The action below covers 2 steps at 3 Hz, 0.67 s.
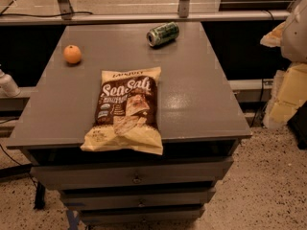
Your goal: Place green can upright
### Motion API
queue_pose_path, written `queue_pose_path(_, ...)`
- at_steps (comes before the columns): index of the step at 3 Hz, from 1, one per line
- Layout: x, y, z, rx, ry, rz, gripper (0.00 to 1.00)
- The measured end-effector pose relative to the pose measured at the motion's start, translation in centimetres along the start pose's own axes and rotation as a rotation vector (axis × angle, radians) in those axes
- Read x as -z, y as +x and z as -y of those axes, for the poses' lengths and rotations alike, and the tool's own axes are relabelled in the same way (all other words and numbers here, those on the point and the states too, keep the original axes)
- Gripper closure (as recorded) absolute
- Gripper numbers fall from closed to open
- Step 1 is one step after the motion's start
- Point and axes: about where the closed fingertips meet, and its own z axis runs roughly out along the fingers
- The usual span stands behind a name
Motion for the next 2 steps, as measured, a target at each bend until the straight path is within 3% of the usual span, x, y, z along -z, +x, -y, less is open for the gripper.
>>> queue_pose_path(2,-0.2,-0.7,1.2,0.034,0.017,0.005,0.0)
